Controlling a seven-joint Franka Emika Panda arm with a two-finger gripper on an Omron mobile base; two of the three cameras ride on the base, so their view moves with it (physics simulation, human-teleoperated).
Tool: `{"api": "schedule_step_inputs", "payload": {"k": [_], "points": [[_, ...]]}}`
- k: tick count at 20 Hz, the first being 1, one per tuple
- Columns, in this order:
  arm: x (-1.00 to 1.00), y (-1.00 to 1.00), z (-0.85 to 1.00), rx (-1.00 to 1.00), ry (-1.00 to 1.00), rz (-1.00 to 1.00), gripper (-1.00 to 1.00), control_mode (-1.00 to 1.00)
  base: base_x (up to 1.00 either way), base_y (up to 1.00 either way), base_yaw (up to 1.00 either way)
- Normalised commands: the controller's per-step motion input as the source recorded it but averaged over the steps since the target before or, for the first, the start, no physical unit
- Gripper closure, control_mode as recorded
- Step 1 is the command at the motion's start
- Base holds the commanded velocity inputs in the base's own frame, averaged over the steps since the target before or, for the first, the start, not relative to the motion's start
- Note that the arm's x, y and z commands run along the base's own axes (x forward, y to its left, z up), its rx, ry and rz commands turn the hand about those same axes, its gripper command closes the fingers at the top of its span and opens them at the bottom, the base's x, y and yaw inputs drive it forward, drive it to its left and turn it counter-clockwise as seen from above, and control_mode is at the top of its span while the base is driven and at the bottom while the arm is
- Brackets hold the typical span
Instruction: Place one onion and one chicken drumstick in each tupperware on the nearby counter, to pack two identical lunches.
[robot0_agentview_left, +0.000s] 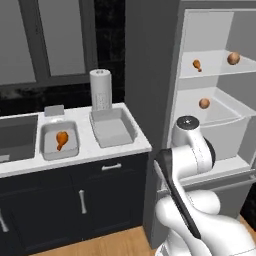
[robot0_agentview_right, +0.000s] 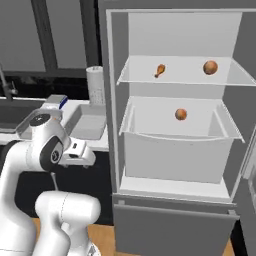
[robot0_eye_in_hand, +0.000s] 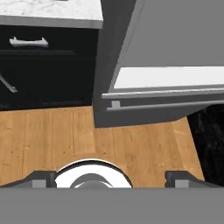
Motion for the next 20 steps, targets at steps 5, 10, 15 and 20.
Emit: {"api": "schedule_step_inputs", "payload": {"k": [5,10,15,20], "points": [[0.0,0.0,0.0,0.0,0.0,0.0,-1.0,1.0,0.04,-0.94,0.0],[0.0,0.0,0.0,0.0,0.0,0.0,-1.0,1.0,0.54,-0.31,0.0],[0.0,0.0,0.0,0.0,0.0,0.0,-1.0,1.0,0.49,-0.39,0.01],[0.16,-0.09,0.0,0.01,0.0,0.01,-1.0,-1.0,0.04,-0.1,0.0]]}}
